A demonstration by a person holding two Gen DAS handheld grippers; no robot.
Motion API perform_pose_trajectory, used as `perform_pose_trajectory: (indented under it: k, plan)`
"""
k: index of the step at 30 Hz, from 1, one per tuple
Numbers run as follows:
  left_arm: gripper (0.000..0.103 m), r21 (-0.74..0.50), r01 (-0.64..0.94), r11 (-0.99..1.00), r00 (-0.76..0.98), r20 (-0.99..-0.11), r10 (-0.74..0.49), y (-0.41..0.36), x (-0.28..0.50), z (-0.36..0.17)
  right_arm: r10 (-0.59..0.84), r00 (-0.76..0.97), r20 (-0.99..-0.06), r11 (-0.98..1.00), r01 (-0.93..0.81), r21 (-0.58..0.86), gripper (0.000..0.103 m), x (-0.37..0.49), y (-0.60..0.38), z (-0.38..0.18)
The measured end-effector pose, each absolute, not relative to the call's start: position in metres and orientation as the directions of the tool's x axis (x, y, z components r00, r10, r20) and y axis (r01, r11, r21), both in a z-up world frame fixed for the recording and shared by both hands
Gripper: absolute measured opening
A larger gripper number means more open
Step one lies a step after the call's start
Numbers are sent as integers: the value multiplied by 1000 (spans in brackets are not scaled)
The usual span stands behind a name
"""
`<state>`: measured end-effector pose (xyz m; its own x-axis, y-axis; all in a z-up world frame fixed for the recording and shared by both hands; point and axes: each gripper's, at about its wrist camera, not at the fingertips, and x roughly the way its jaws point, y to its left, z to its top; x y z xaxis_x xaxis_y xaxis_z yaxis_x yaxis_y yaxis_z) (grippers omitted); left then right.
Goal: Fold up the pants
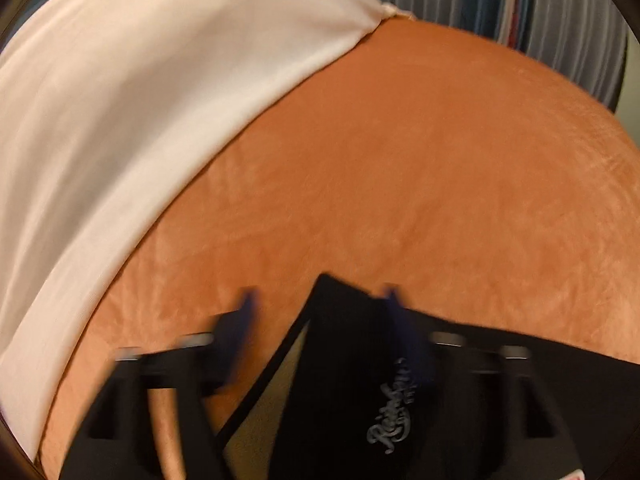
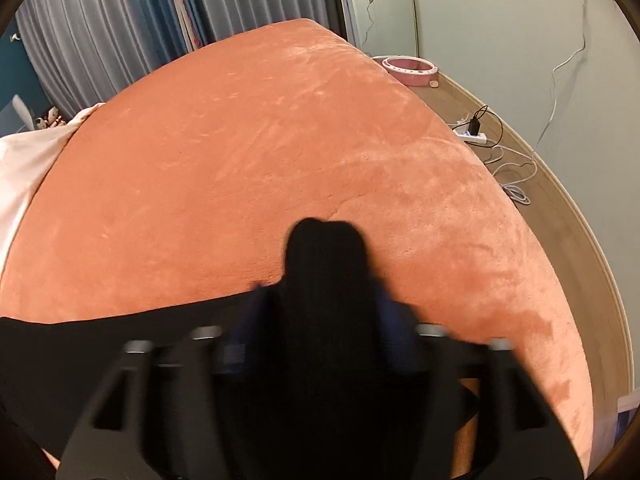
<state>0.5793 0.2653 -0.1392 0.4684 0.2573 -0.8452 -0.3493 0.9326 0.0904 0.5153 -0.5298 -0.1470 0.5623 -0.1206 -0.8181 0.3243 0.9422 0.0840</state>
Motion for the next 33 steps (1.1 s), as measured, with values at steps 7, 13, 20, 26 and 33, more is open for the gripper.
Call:
perform_pose_trajectory:
  k: [7, 13, 20, 26, 33]
  plan:
    - [21, 33, -258, 965, 499, -851, 163, 258, 581, -136, -91, 566, -819, 937, 327, 122, 12, 511, -521, -148]
    - [21, -57, -225, 973, 694, -711, 119, 251, 538, -66, -87, 704, -705, 940, 291, 175, 11, 472, -514, -95]
    - [21, -157, -103, 982, 785, -620, -17, 270, 431, 17, -4, 832, -555, 965, 149, 216, 11, 372, -500, -9]
    - [21, -159, -56, 986, 793, -607, -53, 295, 318, 32, 62, 857, -512, 979, 49, 200, 11, 268, -488, 16]
    - [22, -107, -129, 986, 665, -747, 6, 317, 268, -64, 104, 720, -686, 986, 14, 164, 12, 188, -486, -74]
